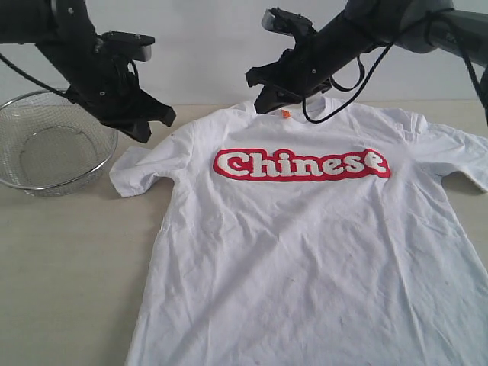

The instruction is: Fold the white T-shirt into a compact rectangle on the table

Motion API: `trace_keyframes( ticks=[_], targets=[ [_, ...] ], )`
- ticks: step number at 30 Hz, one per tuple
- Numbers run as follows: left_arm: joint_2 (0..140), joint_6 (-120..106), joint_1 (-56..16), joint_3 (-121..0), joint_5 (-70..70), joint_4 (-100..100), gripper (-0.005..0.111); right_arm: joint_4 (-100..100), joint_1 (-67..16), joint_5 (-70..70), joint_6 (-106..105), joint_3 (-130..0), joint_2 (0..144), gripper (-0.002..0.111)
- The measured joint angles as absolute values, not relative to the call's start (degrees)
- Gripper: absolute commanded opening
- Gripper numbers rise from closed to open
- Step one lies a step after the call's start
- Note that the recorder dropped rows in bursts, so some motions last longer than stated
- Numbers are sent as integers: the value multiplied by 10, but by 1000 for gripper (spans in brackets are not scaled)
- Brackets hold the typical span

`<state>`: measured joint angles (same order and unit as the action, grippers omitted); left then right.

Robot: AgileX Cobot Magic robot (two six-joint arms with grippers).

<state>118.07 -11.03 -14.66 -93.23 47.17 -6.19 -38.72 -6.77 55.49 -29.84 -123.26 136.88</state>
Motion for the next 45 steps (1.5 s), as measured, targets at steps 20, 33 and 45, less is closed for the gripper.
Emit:
trace_keyframes(
  ticks=[20, 33, 45],
  targets=[
    [1418, -78, -146, -1261, 619, 62, 4, -377, -68, 576, -311, -1233, 1369, 0],
    [1445, -90, -151, -1262, 623, 85, 4, -377, -68, 571, -314, -1233, 1369, 0],
    [1466, -91, -165, -1266, 621, 118, 4, -378, -68, 570, -314, -1233, 1369, 0]
  ],
)
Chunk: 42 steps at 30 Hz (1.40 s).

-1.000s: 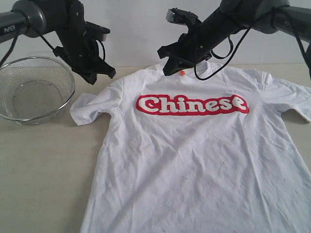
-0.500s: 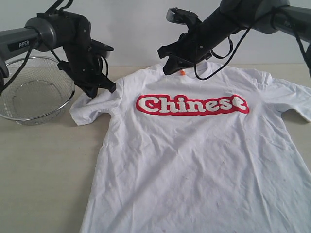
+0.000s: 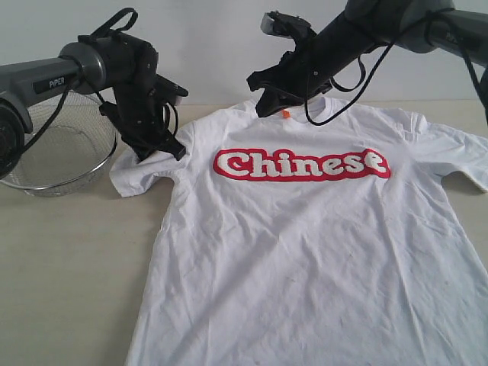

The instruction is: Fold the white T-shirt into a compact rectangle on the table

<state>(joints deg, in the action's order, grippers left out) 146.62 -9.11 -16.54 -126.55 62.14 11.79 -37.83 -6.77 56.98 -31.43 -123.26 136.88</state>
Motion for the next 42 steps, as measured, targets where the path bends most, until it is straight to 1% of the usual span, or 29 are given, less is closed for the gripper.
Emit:
trace_keyframes(
  ticks=[18, 28, 42],
  targets=[
    [1471, -33, -164, -1266, 610, 178, 4, -381, -68, 568, -314, -1233, 1369, 0],
    [1471, -16, -133, -1267, 627, 170, 4, -381, -68, 568, -316, -1233, 1369, 0],
    [1471, -16, -108, -1269, 639, 149, 4, -383, -68, 568, -319, -1233, 1369, 0]
  ],
)
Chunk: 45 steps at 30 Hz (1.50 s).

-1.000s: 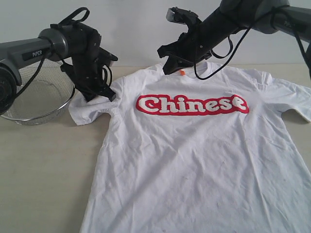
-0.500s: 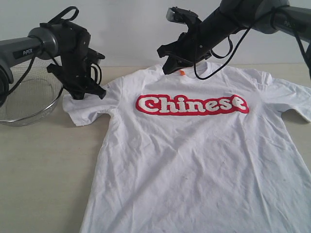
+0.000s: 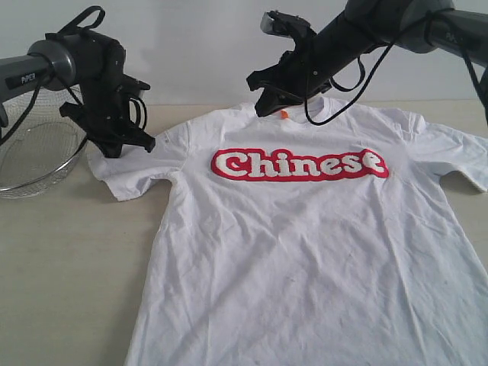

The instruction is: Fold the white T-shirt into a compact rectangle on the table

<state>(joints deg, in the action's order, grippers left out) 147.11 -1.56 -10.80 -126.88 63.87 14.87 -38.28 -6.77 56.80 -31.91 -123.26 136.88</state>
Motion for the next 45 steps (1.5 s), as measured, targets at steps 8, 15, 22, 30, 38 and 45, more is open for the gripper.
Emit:
trace_keyframes(
  ticks=[8, 15, 22, 30, 38, 45],
  targets=[
    [1471, 0, -86, -1270, 649, 132, 4, -383, -68, 568, -324, -1233, 1369, 0],
    [1466, -15, -75, -1275, 630, 27, 4, -383, -68, 571, -318, -1233, 1369, 0],
    [1465, -45, -87, -1300, 606, -87, 4, -374, -68, 575, -313, -1233, 1369, 0],
    [1472, -39, -90, -1301, 605, -41, 4, -372, -68, 576, -313, -1233, 1369, 0],
    [1484, -27, -90, -1303, 598, -15, 4, -372, -68, 577, -313, -1233, 1369, 0],
    [1485, 0, -90, -1304, 591, 11, 4, -372, -68, 577, -313, -1233, 1369, 0]
  ],
)
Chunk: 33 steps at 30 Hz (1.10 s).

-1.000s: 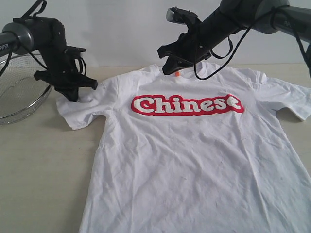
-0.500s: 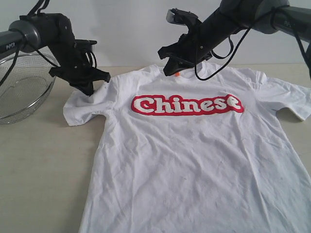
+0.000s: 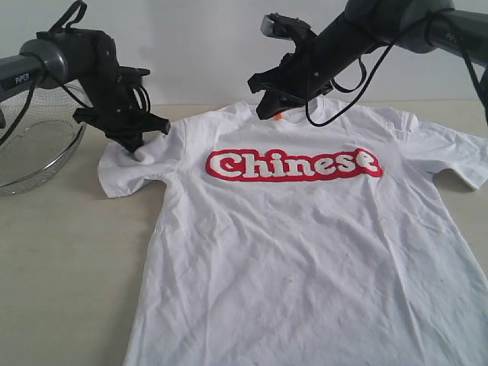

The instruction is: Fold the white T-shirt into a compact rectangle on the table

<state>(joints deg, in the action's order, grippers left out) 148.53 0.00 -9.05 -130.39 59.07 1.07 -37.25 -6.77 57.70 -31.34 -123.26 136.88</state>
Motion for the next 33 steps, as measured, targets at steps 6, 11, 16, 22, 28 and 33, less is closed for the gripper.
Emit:
trace_keyframes(
  ticks=[6, 11, 16, 22, 28, 33],
  targets=[
    [1485, 36, -68, -1305, 593, 25, 4, -372, -68, 577, -313, -1233, 1369, 0],
    [1474, 18, -56, -1305, 578, -53, 4, -372, -68, 577, -313, -1233, 1369, 0],
    [1451, -11, -58, -1305, 524, -129, 4, -372, -68, 577, -315, -1233, 1369, 0],
    [1471, -26, -58, -1305, 526, -131, 4, -372, -68, 577, -315, -1233, 1369, 0],
    [1478, -41, -69, -1305, 529, -133, 4, -372, -68, 576, -315, -1233, 1369, 0],
    [1479, -46, -80, -1305, 533, -136, 4, -372, -68, 576, -315, -1233, 1369, 0]
  ],
)
